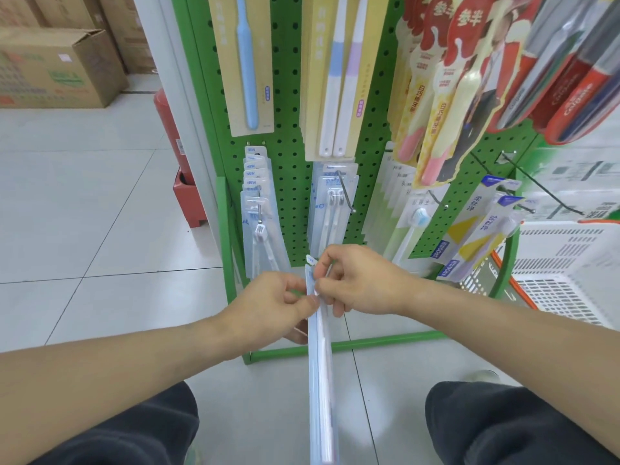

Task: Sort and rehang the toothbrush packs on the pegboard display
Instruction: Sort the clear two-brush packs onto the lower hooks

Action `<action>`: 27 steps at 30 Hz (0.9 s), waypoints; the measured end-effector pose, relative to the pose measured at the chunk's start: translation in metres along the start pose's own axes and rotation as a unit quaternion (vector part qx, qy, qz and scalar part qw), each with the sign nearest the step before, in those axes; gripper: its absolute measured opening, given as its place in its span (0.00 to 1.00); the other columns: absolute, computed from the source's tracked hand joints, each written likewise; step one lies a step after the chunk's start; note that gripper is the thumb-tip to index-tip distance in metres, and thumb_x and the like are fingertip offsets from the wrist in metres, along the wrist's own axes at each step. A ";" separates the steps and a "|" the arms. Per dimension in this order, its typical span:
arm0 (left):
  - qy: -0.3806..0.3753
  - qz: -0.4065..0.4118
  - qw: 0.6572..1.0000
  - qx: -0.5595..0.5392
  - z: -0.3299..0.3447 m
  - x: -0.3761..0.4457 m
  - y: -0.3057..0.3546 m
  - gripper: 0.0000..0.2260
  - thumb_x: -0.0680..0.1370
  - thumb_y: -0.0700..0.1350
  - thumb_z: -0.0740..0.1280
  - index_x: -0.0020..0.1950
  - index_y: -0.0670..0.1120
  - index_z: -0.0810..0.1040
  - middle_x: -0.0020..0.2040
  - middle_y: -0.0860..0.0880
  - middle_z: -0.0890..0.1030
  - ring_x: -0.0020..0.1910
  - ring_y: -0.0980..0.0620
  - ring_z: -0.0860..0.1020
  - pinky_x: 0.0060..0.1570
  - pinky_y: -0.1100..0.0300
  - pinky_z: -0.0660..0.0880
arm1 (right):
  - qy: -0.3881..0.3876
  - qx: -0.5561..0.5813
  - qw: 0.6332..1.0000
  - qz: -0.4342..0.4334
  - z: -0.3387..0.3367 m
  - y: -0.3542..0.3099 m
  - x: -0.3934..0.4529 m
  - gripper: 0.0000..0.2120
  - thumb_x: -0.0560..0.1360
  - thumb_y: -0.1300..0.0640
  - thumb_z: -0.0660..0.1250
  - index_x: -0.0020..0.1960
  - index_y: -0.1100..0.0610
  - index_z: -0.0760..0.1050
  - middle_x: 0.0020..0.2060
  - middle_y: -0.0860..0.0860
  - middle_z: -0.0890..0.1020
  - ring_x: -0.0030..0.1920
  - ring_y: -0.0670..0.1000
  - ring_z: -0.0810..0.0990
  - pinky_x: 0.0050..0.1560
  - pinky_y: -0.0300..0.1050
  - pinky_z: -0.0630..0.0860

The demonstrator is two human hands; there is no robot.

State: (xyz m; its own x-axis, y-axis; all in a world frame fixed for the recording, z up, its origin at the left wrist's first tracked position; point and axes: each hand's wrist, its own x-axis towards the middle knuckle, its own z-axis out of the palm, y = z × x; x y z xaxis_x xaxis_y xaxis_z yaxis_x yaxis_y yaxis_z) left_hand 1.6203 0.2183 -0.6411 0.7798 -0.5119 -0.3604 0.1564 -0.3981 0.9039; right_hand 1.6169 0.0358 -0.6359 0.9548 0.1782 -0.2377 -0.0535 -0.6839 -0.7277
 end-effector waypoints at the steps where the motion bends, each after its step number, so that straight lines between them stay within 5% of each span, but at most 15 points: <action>1: -0.017 -0.010 1.000 0.005 0.001 -0.001 0.000 0.09 0.83 0.42 0.64 0.53 0.40 0.82 0.44 0.39 0.86 0.43 0.44 0.86 0.38 0.58 0.83 | 0.009 0.003 1.000 0.006 0.001 0.001 0.001 0.02 0.77 0.58 0.65 0.49 0.56 0.74 0.35 0.55 0.86 0.33 0.51 0.85 0.42 0.54 0.82; 5: -0.022 -0.024 0.999 0.041 0.000 -0.002 -0.001 0.12 0.84 0.42 0.63 0.52 0.33 0.80 0.45 0.37 0.86 0.36 0.51 0.85 0.33 0.61 0.80 | 0.011 0.038 0.999 0.023 0.008 0.003 0.001 0.02 0.79 0.59 0.63 0.49 0.59 0.73 0.33 0.54 0.83 0.29 0.53 0.82 0.35 0.50 0.79; 7: -0.001 -0.012 0.997 0.078 -0.003 0.000 -0.004 0.14 0.83 0.42 0.63 0.53 0.30 0.78 0.36 0.39 0.83 0.31 0.54 0.81 0.33 0.61 0.80 | -0.004 0.072 0.997 0.024 0.007 0.003 0.001 0.04 0.80 0.59 0.65 0.49 0.59 0.71 0.33 0.55 0.83 0.28 0.53 0.81 0.33 0.47 0.79; 11: 0.010 0.007 0.993 0.121 -0.005 0.001 -0.011 0.10 0.83 0.41 0.63 0.51 0.34 0.79 0.22 0.56 0.69 0.25 0.57 0.73 0.37 0.54 0.83 | -0.088 0.157 0.984 0.019 -0.004 0.009 -0.001 0.11 0.80 0.57 0.70 0.55 0.60 0.70 0.38 0.59 0.84 0.37 0.58 0.85 0.40 0.49 0.82; 14: 0.018 0.039 0.984 0.175 -0.003 0.000 -0.017 0.05 0.82 0.43 0.64 0.50 0.44 0.79 0.28 0.50 0.75 0.30 0.48 0.74 0.43 0.42 0.82 | -0.128 0.160 0.979 0.005 -0.008 0.013 -0.003 0.13 0.78 0.61 0.72 0.55 0.59 0.68 0.40 0.60 0.84 0.42 0.61 0.86 0.45 0.51 0.83; 18: 0.009 0.065 0.980 0.190 -0.001 -0.004 -0.019 0.07 0.78 0.41 0.68 0.53 0.52 0.77 0.46 0.51 0.85 0.34 0.57 0.81 0.45 0.54 0.82 | -0.123 0.139 0.983 -0.018 -0.007 0.014 -0.005 0.17 0.75 0.66 0.75 0.54 0.57 0.69 0.38 0.59 0.84 0.42 0.62 0.85 0.47 0.52 0.84; 22: 0.014 0.071 0.977 0.201 -0.002 -0.004 -0.018 0.09 0.78 0.41 0.69 0.56 0.52 0.77 0.49 0.52 0.85 0.36 0.57 0.83 0.47 0.50 0.82 | -0.115 0.138 0.983 -0.022 -0.008 0.015 -0.005 0.18 0.74 0.70 0.75 0.55 0.58 0.69 0.38 0.59 0.84 0.41 0.60 0.85 0.47 0.54 0.83; 27: 0.001 0.050 0.989 0.137 -0.002 -0.002 -0.019 0.08 0.80 0.38 0.67 0.56 0.50 0.75 0.46 0.43 0.86 0.41 0.44 0.83 0.48 0.43 0.81 | -0.073 0.104 0.991 -0.038 -0.008 0.014 -0.005 0.19 0.72 0.66 0.78 0.54 0.56 0.71 0.37 0.57 0.85 0.35 0.54 0.84 0.43 0.51 0.80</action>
State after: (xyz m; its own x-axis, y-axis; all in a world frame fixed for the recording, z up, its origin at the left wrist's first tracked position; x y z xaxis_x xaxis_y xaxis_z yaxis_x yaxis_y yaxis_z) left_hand 1.6169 0.2278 -0.6569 0.7845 -0.5572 -0.2723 -0.0912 -0.5379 0.8381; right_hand 1.6135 0.0199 -0.6397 0.9066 0.3345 -0.2573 -0.0576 -0.5059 -0.8606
